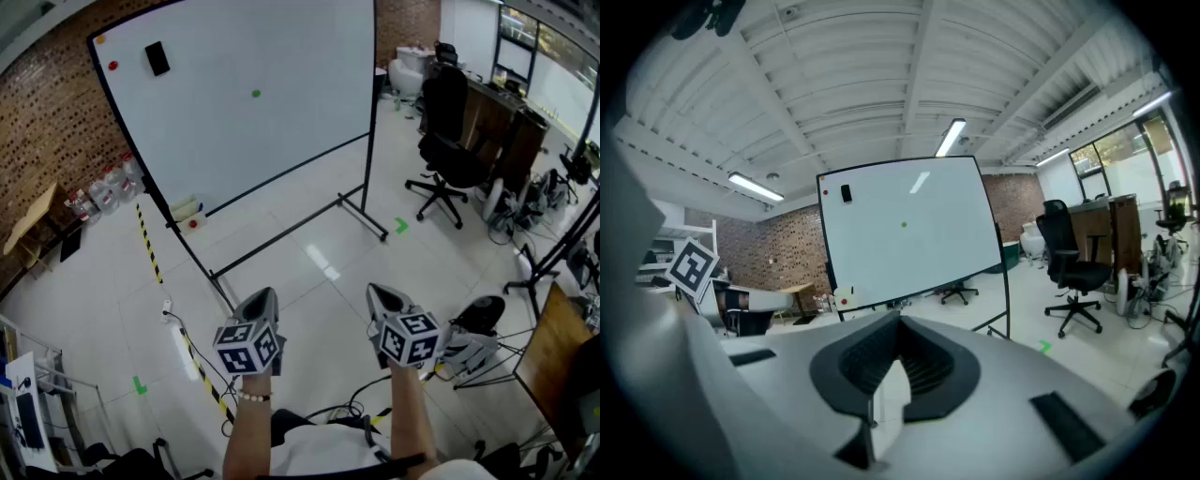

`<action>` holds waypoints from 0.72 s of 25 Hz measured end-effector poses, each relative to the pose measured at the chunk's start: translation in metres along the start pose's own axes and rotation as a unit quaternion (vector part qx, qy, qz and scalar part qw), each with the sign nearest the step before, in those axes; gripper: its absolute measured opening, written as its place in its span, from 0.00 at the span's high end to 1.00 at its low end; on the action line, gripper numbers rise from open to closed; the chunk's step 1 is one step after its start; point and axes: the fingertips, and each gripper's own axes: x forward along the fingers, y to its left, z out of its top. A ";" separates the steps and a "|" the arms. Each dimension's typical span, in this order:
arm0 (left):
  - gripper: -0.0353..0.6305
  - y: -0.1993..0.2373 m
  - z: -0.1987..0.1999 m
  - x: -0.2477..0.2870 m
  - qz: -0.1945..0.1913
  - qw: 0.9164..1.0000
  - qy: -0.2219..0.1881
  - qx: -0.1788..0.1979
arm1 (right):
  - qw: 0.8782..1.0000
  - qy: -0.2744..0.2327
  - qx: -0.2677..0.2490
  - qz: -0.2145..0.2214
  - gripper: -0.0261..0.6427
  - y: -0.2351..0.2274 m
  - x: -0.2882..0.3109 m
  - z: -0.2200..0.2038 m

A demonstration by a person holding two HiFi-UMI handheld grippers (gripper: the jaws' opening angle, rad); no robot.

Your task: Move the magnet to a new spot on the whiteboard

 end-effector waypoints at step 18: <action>0.96 0.050 0.034 0.149 0.010 1.000 -0.001 0.002 | 1.000 -0.004 -0.011 0.012 0.95 -0.065 0.139 0.031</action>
